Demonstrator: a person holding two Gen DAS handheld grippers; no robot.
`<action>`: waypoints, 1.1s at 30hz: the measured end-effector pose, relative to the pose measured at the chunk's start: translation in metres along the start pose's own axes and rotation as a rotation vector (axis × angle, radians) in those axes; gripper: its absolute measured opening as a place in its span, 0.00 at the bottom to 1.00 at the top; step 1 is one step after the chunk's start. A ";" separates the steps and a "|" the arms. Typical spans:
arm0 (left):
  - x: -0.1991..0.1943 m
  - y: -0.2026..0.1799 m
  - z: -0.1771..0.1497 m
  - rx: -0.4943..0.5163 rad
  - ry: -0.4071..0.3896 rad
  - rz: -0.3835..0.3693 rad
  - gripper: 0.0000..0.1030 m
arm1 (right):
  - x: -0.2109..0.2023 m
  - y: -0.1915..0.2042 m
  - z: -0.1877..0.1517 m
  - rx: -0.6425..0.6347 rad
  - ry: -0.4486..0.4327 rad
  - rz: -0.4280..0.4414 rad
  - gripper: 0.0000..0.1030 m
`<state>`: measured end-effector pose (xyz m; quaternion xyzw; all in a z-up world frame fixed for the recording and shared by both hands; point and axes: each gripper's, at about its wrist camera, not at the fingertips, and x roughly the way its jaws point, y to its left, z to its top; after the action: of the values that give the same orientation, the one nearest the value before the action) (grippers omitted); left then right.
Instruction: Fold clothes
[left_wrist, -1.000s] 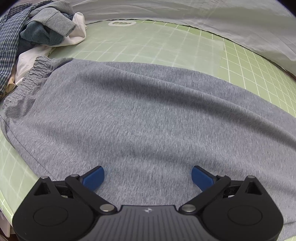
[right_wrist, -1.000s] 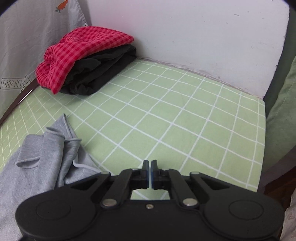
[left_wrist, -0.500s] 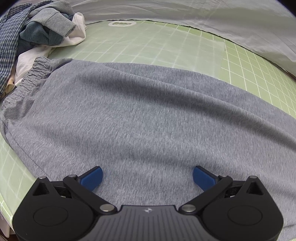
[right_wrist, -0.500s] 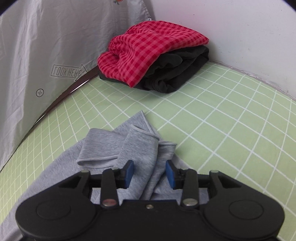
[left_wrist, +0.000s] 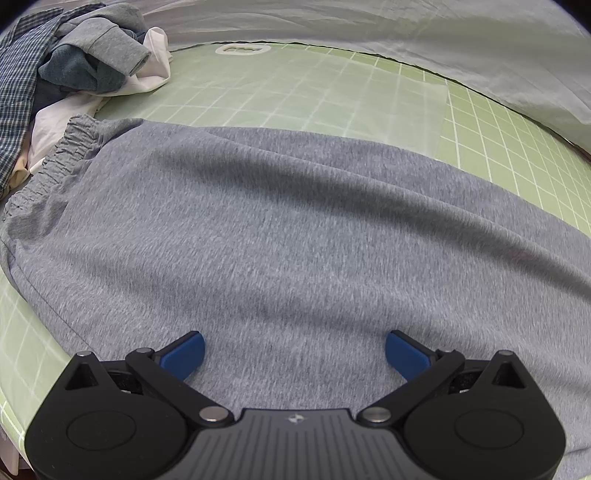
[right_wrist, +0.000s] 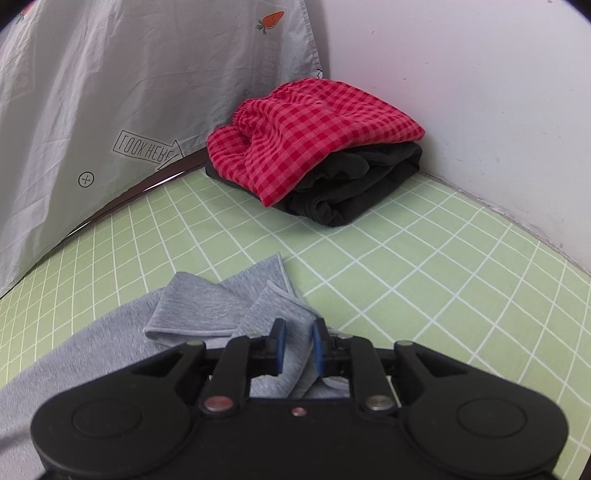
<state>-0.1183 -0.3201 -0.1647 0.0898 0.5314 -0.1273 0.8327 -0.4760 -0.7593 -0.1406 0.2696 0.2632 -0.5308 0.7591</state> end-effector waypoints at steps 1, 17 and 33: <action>0.000 0.000 0.000 0.000 0.000 0.000 1.00 | 0.002 0.000 0.000 0.002 0.002 0.003 0.21; -0.001 -0.002 -0.001 -0.005 -0.009 0.003 1.00 | -0.016 -0.016 0.004 0.050 -0.001 -0.021 0.01; 0.000 0.000 -0.001 0.003 -0.009 -0.001 1.00 | -0.031 -0.047 -0.022 0.023 0.093 -0.211 0.13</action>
<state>-0.1192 -0.3203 -0.1652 0.0903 0.5276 -0.1288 0.8348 -0.5320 -0.7372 -0.1412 0.2733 0.3190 -0.5975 0.6830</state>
